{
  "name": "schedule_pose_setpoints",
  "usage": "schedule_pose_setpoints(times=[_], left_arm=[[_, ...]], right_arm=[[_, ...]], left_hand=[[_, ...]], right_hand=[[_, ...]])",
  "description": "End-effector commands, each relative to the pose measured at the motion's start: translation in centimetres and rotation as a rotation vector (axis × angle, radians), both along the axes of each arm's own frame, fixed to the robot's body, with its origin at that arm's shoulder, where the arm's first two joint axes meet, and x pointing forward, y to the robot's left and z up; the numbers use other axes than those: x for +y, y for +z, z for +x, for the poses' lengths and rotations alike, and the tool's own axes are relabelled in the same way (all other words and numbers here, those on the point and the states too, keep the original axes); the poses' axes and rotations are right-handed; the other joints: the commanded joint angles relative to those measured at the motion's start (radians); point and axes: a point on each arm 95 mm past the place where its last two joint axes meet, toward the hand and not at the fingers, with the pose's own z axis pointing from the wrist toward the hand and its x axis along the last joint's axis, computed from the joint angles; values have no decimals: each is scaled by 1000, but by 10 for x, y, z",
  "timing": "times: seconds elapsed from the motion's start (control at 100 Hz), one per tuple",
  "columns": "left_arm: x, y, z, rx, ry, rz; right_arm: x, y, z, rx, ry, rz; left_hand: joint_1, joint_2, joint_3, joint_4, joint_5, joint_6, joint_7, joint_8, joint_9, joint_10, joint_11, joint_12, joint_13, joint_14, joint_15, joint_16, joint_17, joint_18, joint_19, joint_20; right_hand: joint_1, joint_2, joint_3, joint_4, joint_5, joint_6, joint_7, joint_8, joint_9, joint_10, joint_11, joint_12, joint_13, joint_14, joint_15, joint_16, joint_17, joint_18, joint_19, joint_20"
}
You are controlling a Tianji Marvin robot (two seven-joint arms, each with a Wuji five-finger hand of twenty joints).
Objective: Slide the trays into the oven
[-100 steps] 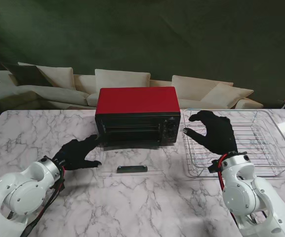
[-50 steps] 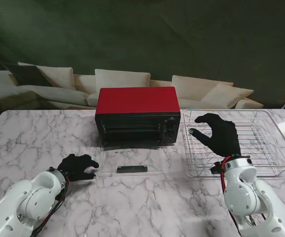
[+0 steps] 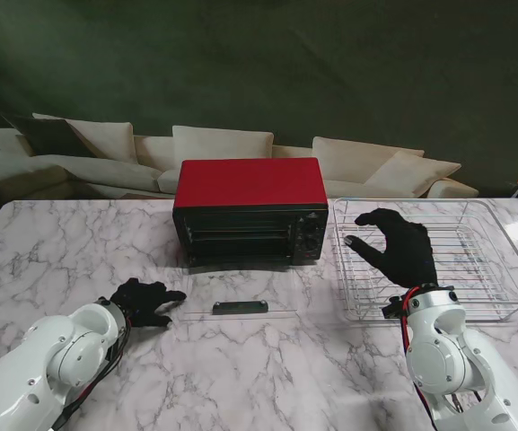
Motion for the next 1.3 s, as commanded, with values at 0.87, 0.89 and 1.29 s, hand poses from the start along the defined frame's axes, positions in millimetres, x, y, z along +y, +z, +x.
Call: schedule_pose_setpoints(times=[0.87, 0.89, 1.29], left_arm=[[-20, -7, 10, 106, -14, -92], [-20, -6, 11, 104, -16, -96], [-26, 0, 11, 57, -21, -205]], right_arm=[[3, -6, 1, 24, 9, 1], [3, -6, 1, 24, 9, 1], [5, -7, 1, 30, 17, -3]], left_hand=[[-22, 121, -29, -7, -216, -69, -124, -277, 29, -52, 40, -13, 53, -17, 90, 66, 23, -26, 58, 60], [-23, 123, -30, -7, -216, -69, -124, -278, 27, -53, 39, -14, 53, -17, 91, 67, 22, -26, 58, 60], [-25, 133, -30, -8, -215, -93, -125, -282, 45, -70, 25, -50, 91, -14, 124, 69, 33, -22, 58, 50]], right_hand=[[-1, 10, 5, 6, -52, -28, 5, -27, -37, -9, 20, 4, -28, -27, -15, 4, -22, 7, -35, 16], [-1, 11, 5, 6, -52, -28, 5, -28, -37, -9, 20, 4, -28, -28, -15, 5, -22, 7, -35, 17], [0, 12, 2, 6, -53, -27, 3, -30, -38, -8, 18, 4, -29, -27, -16, 4, -22, 8, -41, 20]])
